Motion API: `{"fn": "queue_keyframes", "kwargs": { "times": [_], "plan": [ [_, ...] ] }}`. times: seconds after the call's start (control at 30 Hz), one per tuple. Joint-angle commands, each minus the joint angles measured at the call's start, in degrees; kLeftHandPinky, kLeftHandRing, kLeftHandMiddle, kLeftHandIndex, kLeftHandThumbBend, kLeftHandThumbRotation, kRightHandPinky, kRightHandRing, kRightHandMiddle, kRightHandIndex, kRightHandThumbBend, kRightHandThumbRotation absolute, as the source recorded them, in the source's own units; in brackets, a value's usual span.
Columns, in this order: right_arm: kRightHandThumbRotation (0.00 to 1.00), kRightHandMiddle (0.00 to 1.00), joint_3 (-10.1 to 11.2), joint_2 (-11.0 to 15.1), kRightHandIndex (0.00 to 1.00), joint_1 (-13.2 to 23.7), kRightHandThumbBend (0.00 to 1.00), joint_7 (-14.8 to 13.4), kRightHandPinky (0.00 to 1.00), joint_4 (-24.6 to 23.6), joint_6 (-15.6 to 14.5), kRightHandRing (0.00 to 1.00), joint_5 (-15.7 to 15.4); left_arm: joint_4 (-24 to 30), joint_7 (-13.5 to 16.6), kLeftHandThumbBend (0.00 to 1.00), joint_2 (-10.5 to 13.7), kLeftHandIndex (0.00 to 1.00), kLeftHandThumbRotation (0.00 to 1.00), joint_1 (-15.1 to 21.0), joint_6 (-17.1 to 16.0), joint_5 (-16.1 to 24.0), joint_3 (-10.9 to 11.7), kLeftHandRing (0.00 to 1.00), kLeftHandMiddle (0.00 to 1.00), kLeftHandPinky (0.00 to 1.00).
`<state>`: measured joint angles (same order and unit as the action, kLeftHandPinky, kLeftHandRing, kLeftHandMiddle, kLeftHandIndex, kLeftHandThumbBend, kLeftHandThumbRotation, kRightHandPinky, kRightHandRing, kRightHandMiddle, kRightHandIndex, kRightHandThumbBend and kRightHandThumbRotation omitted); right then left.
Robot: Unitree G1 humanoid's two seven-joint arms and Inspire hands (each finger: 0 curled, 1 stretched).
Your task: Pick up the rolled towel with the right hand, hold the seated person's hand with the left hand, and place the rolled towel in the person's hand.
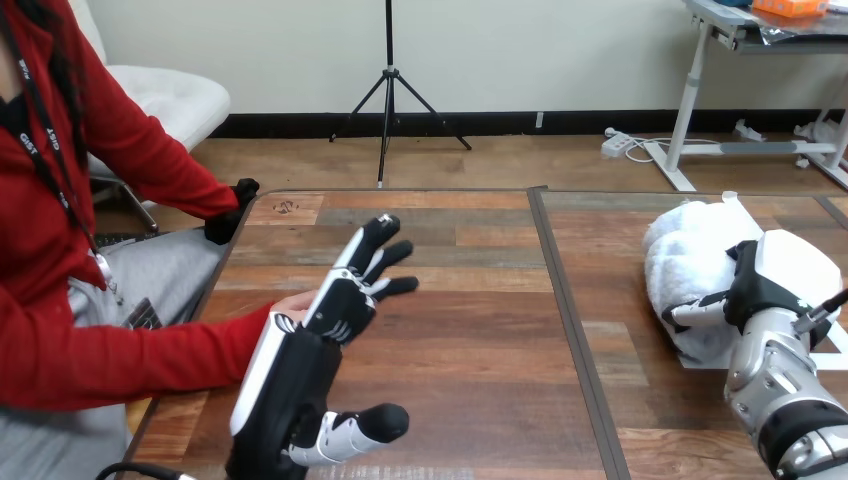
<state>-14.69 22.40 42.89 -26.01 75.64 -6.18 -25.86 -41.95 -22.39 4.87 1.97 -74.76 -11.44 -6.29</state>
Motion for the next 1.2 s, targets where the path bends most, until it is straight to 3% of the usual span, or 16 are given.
{"fn": "queue_keyframes", "kwargs": {
  "times": [0.0,0.27,0.47,0.73,1.17],
  "plan": [
    [0.00,0.52,1.02,0.42,0.56,-1.14,0.69,-1.55,0.33,0.46,1.90,0.44,0.46,3.82,0.88,1.00,0.50,0.95,0.75,1.16,-0.12,0.77,1.10,0.92,0.96,0.82],
    [0.00,0.50,1.01,0.72,0.54,-2.28,0.72,-3.24,0.33,0.34,5.36,0.43,0.36,4.02,0.32,1.00,1.26,0.94,0.74,1.08,0.78,0.66,0.70,0.91,0.95,0.82],
    [0.00,0.44,1.06,0.68,0.51,-3.22,0.73,-4.49,0.27,0.20,8.20,0.36,0.02,3.88,-0.09,1.00,1.52,0.93,0.73,1.08,0.92,0.18,0.38,0.90,0.94,0.82],
    [0.00,0.28,1.35,0.48,0.36,-4.46,0.70,-5.82,0.15,-0.11,11.97,0.20,0.21,4.47,-0.17,1.00,1.70,0.93,0.73,0.73,1.13,0.52,0.56,0.90,0.94,0.80],
    [0.00,0.17,2.59,0.06,0.18,-6.76,0.69,-7.52,0.08,-1.34,20.15,0.11,1.14,4.53,-0.46,1.00,1.93,0.93,0.73,0.84,1.00,0.32,0.53,0.90,0.94,0.79]
  ]
}}
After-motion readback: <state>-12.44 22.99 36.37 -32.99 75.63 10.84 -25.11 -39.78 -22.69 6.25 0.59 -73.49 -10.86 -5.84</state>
